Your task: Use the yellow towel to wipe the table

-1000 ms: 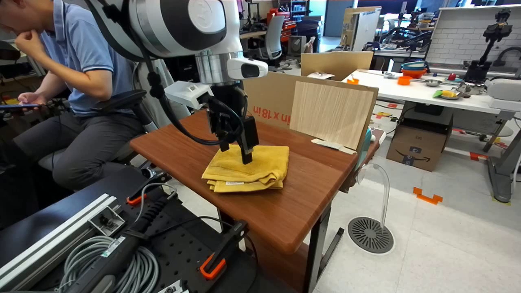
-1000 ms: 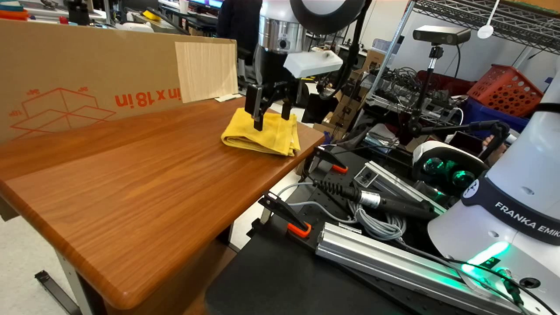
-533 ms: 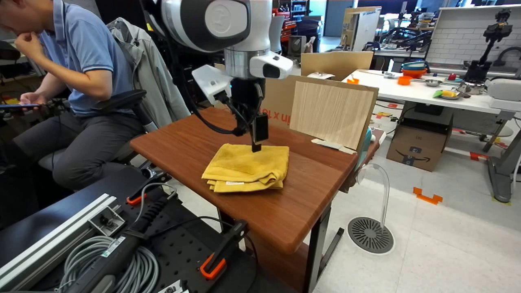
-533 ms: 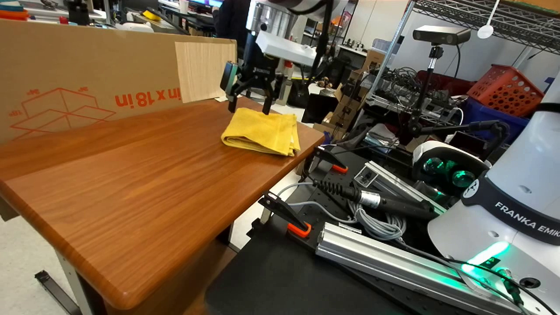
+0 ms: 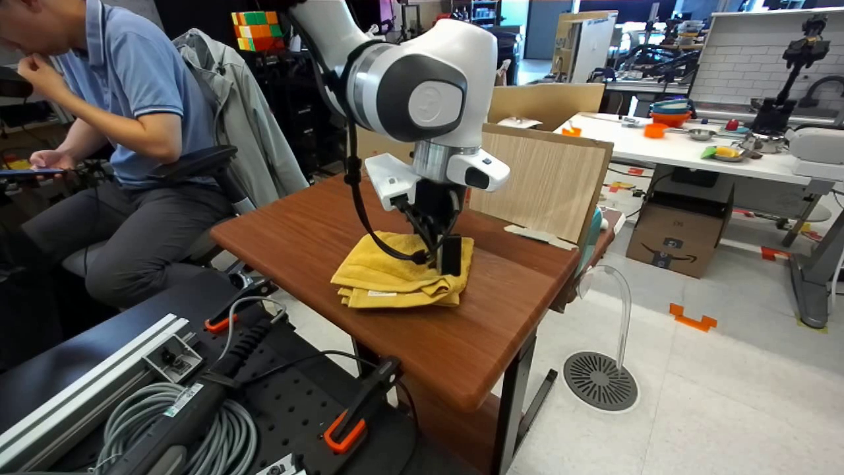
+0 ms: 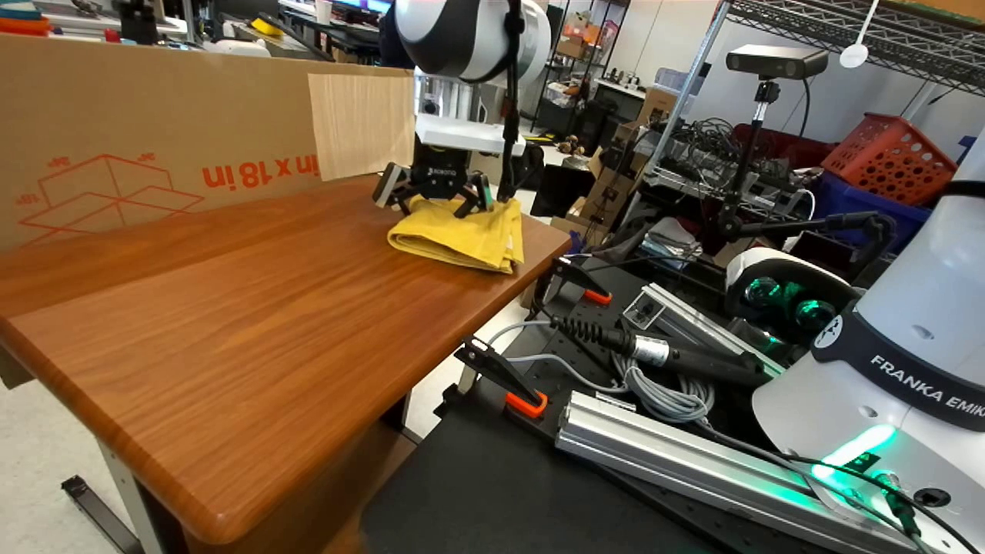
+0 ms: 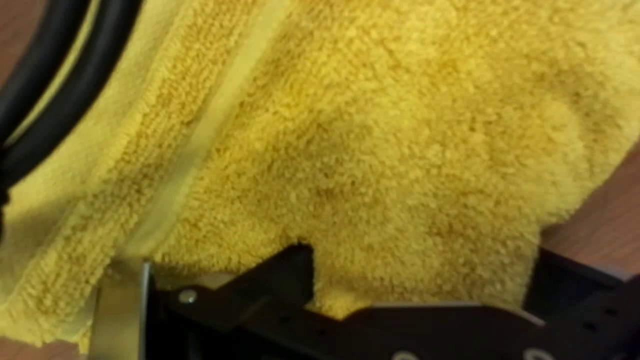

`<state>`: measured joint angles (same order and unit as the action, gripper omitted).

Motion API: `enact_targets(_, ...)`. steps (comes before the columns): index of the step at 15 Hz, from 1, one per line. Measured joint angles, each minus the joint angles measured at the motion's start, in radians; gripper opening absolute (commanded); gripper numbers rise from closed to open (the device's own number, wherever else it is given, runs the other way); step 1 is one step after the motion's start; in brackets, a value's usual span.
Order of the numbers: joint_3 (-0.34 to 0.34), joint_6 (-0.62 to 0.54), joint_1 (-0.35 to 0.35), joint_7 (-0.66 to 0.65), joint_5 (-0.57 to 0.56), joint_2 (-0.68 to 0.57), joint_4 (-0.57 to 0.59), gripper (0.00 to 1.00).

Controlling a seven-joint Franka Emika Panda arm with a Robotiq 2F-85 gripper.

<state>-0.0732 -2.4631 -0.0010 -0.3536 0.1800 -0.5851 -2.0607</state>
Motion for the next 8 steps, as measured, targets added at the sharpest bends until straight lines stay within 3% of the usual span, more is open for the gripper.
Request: enact_targets(8,-0.081,0.040,-0.043,-0.031,0.001,-0.030,0.054,1.00)
